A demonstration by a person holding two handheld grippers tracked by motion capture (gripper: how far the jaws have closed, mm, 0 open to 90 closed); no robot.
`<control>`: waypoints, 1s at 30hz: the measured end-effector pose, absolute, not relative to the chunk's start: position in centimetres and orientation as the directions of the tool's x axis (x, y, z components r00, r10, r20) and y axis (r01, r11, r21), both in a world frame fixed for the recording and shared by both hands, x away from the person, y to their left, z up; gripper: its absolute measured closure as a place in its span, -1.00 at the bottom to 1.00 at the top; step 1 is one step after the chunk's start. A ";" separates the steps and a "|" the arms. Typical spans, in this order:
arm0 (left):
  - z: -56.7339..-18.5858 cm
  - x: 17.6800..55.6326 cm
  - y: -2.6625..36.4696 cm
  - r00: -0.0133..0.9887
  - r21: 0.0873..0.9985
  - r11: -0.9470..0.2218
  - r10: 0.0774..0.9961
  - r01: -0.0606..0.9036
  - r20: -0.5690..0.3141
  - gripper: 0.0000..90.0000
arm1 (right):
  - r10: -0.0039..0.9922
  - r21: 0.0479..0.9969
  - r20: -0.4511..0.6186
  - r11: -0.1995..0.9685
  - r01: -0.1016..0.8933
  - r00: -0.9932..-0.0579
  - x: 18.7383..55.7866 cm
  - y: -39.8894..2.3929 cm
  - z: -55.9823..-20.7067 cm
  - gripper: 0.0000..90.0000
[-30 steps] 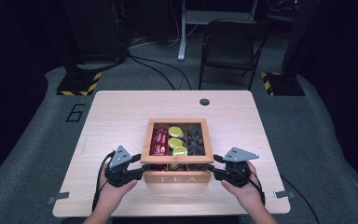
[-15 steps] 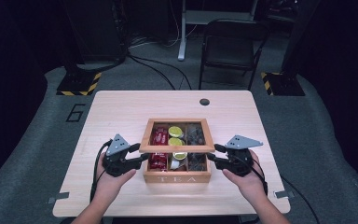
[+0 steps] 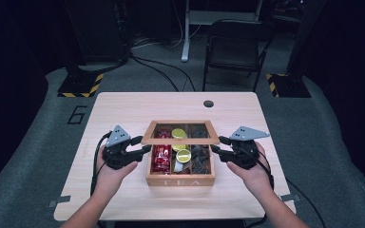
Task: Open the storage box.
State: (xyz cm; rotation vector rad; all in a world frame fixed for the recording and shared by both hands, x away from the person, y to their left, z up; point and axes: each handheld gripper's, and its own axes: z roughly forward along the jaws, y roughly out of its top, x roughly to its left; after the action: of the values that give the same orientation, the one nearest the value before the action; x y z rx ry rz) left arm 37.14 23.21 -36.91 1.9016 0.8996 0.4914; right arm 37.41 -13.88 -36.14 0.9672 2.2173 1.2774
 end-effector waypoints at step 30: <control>-33.5 40.5 23.1 0.629 0.887 -0.276 0.777 0.371 -0.021 0.25 | 0.758 0.859 -0.078 0.380 0.342 -0.647 41.0 -12.8 -33.1 0.17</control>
State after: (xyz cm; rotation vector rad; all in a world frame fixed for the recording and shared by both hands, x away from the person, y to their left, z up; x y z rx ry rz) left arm 40.51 23.08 -33.55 1.8836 0.9129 0.5269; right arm 41.03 -12.82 -33.14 0.9466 2.1795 1.1952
